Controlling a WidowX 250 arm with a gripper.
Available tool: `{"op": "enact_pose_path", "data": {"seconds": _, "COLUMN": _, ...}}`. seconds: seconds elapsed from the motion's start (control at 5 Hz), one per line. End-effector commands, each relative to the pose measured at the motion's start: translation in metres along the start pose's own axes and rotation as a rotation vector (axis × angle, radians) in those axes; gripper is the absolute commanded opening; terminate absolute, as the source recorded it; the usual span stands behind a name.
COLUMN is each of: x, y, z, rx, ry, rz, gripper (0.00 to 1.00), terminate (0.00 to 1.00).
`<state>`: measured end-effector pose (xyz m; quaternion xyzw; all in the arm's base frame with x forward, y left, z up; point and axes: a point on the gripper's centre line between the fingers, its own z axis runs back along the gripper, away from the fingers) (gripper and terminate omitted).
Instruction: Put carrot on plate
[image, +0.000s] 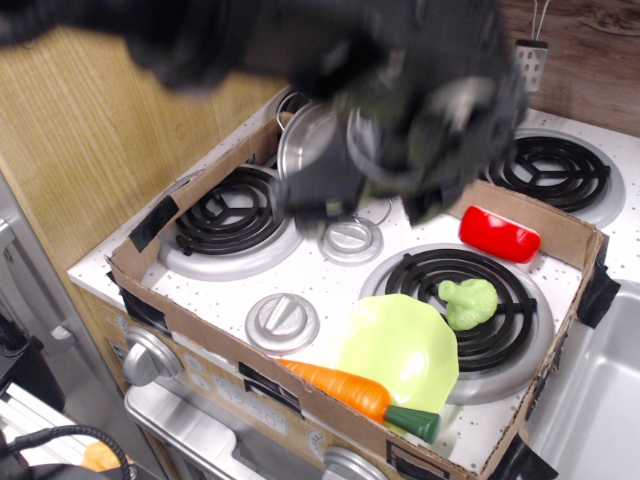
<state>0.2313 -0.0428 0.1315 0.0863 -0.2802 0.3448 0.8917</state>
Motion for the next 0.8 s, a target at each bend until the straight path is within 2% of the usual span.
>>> {"op": "enact_pose_path", "data": {"seconds": 0.0, "x": 0.0182, "y": -0.0077, "z": 0.0052, "rx": -0.024, "ry": -0.013, "rz": 0.014, "gripper": 1.00, "terminate": 0.00}}
{"op": "enact_pose_path", "data": {"seconds": 0.4, "x": 0.0182, "y": -0.0077, "z": 0.0052, "rx": -0.024, "ry": -0.013, "rz": 0.014, "gripper": 1.00, "terminate": 0.00}}
{"op": "enact_pose_path", "data": {"seconds": 0.6, "x": 0.0182, "y": -0.0077, "z": 0.0052, "rx": -0.024, "ry": -0.013, "rz": 0.014, "gripper": 1.00, "terminate": 1.00}}
